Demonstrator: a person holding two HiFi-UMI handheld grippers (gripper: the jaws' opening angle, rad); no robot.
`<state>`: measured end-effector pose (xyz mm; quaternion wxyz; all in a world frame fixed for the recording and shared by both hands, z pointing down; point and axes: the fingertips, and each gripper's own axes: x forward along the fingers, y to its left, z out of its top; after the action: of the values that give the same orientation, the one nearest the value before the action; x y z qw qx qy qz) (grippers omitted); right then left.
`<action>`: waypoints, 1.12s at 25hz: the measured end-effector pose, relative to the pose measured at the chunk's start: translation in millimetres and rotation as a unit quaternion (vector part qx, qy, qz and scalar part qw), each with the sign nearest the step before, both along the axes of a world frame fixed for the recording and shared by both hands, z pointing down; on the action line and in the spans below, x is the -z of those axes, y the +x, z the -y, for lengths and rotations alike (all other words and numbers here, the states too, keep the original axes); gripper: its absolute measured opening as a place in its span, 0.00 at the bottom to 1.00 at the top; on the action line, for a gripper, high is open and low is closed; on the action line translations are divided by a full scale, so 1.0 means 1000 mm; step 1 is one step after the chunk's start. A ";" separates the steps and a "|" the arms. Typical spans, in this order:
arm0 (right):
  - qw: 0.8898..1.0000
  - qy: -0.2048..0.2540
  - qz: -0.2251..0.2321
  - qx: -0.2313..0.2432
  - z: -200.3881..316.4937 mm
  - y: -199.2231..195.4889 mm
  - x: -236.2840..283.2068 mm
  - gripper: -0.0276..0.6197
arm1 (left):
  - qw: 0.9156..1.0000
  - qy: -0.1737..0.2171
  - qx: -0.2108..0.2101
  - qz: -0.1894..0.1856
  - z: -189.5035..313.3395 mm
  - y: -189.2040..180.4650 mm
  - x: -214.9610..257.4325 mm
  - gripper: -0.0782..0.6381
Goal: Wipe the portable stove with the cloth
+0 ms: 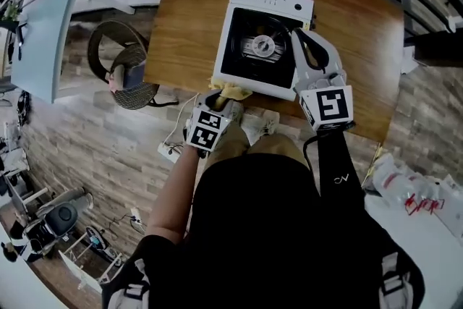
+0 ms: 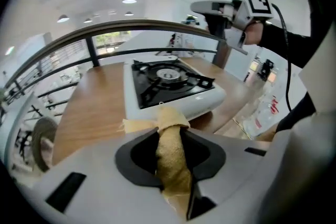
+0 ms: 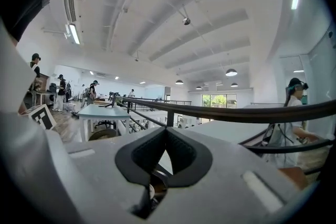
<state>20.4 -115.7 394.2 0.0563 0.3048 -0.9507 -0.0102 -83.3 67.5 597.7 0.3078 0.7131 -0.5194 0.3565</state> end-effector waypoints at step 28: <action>0.996 0.018 -0.035 -0.082 0.069 -0.098 0.012 0.04 | 0.991 0.122 -0.020 -0.054 0.291 -0.129 0.028 0.24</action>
<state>-77.3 -185.0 381.7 0.0849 0.3823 -0.9195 -0.0334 -211.8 -223.1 569.3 0.2387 0.7738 -0.5273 0.2572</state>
